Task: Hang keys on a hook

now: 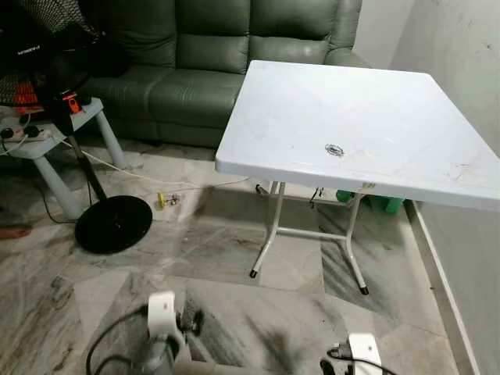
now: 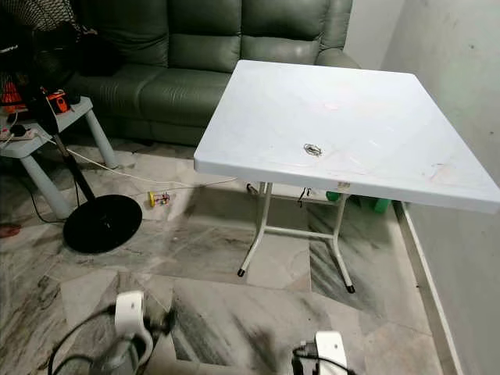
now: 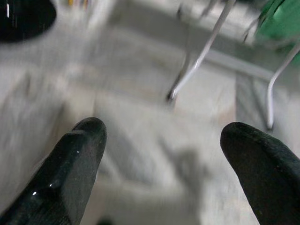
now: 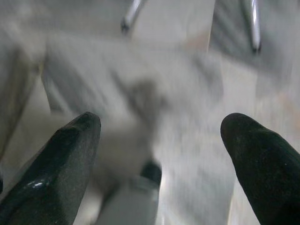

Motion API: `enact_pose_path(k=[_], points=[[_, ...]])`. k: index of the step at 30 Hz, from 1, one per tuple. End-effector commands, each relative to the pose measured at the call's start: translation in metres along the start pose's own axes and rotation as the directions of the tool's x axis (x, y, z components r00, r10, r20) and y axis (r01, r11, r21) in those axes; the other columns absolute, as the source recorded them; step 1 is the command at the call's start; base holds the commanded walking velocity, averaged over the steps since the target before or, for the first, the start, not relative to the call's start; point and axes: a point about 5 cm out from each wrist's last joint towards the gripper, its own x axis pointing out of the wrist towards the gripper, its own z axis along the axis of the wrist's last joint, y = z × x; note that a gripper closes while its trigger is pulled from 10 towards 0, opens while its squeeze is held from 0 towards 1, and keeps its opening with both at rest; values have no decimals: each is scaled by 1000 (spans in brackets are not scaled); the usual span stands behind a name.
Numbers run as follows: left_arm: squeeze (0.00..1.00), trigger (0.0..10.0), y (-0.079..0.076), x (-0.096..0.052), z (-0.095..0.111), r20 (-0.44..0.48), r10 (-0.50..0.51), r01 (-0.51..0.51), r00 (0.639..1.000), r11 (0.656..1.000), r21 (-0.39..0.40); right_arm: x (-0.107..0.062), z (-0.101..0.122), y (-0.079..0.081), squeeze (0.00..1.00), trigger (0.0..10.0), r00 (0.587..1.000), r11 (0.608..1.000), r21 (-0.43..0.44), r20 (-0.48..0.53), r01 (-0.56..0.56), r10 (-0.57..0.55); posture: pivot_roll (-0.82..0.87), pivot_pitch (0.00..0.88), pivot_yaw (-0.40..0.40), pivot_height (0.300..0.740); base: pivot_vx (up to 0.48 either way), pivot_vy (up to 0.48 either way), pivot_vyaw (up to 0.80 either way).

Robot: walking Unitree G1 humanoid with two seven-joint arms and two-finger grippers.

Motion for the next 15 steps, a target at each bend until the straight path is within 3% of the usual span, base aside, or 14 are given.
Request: enact_pose_path(k=[1, 4, 6, 9, 10, 11, 13, 15], points=[[0, 10000, -2, 5, 17, 73, -5, 5, 997, 1000, 0, 4, 20, -4, 0, 10000, 996, 1000, 12, 86, 3, -4, 25, 0, -22, 715, 0, 0, 0], [0, 10000, -5, 9, 34, 141, -19, 18, 990, 1000, 11, 7, 39, -5, 0, 10000, 986, 1000, 15, 164, -9, 6, 25, 0, -22, 715, 0, 0, 0], [0, 10000, -9, 14, 57, 227, -37, 32, 973, 999, 29, 10, 65, -5, 0, 10000, 961, 999, 18, 274, -30, 24, 23, 0, -21, 715, 0, 0, 0], [0, 10000, -12, 16, 90, 354, -70, 50, 933, 997, 66, 10, 106, -2, 0, 10000, 897, 997, 6, 437, -71, 62, 20, 0, -18, 715, 0, 0, 0], [0, 10000, -12, 16, 90, 354, -70, 50, 933, 997, 66, 10, 106, -2, 0, 10000, 897, 997, 6, 437, -71, 62, 20, 0, -18, 715, 0, 0, 0], [0, 10000, -15, 16, 102, 389, -84, 54, 917, 995, 85, 8, 121, 0, 0, 10000, 864, 996, -4, 498, -90, 80, 20, 0, -18, 715, 0, 0, 0], [0, 10000, -16, 17, 111, 411, -98, 96, 907, 995, 25, 6, 134, 1, 0, 10000, 832, 994, -12, 546, -105, 94, 19, 0, -18, 715, 0, 0, 0], [0, 10000, -20, 14, 124, 468, -132, 122, 874, 991, 51, 2, 151, 4, 0, 10000, 782, 992, -39, 612, -122, 120, 19, 0, -20, 715, 0, 0, 0]])
